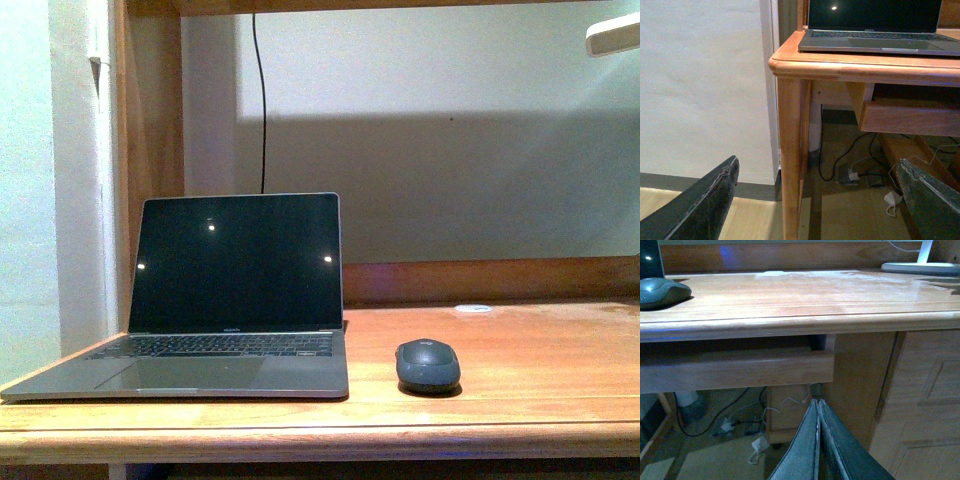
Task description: Place mouse
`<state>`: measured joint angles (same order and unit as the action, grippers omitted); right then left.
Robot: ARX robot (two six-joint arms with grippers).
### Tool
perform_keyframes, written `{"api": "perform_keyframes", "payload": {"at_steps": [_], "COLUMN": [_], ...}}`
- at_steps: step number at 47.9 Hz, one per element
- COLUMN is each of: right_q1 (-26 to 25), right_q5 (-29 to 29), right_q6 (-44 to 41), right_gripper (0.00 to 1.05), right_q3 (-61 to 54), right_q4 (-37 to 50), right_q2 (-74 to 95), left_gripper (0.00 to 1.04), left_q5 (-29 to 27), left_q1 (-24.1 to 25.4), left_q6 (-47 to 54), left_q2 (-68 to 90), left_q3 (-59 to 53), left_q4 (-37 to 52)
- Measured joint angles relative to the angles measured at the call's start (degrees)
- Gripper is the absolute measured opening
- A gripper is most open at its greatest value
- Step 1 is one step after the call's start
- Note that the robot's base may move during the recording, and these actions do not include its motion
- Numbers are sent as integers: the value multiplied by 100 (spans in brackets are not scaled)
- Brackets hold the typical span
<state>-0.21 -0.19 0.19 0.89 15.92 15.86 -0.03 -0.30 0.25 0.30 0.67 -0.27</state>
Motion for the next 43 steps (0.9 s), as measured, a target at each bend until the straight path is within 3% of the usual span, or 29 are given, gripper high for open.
{"api": "perform_keyframes", "payload": {"at_steps": [17,22,43], "right_q1": [0,2,4], "right_q5": [0,7,2], "right_q6": [0,0,-7], "right_gripper": [3,3,3], "right_q3": [0,0,0], "right_q4": [-553,-1519,-1585], "right_q2": [-546,-1342,-1558], "left_gripper": [97,97,97], "left_q5": [0,-2,2], "left_q1": [0,0,0], "left_q6": [0,0,0], "left_q2": [0,0,0], "left_q3": [0,0,0], "left_q4": [0,0,0]}}
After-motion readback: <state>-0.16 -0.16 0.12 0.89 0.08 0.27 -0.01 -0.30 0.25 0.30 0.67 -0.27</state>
